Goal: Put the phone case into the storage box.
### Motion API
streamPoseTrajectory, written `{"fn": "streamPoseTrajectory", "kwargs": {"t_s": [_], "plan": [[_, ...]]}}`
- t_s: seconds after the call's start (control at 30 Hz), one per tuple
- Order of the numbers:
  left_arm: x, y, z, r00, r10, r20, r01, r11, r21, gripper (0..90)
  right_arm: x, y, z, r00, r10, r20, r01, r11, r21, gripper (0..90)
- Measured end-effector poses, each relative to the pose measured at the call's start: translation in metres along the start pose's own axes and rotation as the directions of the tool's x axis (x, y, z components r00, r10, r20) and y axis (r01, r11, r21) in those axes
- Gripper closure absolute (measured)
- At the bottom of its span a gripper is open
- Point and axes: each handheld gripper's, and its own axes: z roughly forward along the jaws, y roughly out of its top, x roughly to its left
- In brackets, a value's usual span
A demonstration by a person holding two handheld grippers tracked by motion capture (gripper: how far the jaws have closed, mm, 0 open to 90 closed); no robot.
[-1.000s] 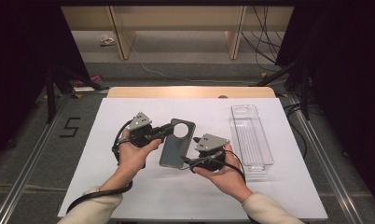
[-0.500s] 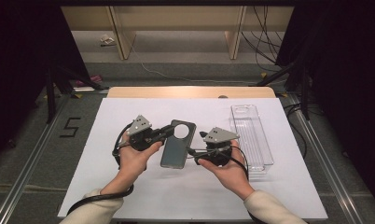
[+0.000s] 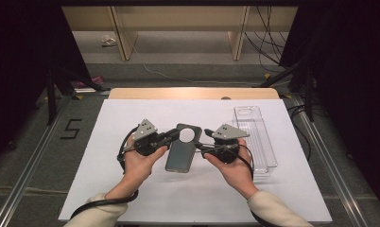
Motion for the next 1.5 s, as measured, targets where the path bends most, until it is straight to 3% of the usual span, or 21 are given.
{"fn": "streamPoseTrajectory", "kwargs": {"t_s": [0.43, 1.5], "plan": [[-0.0021, -0.0012, 0.0016, 1.0000, -0.001, 0.000, 0.001, 1.0000, -0.003, 81.8, -0.0037, 0.0026, -0.0021, 0.9994, 0.033, 0.001, -0.033, 0.999, -0.029, 63.8], [-0.0073, -0.0056, 0.0055, 0.9999, 0.011, -0.003, -0.011, 0.9999, 0.001, 81.3, -0.0089, 0.0088, -0.0074, 0.9911, 0.133, 0.009, -0.132, 0.988, -0.080, 83.8]]}}
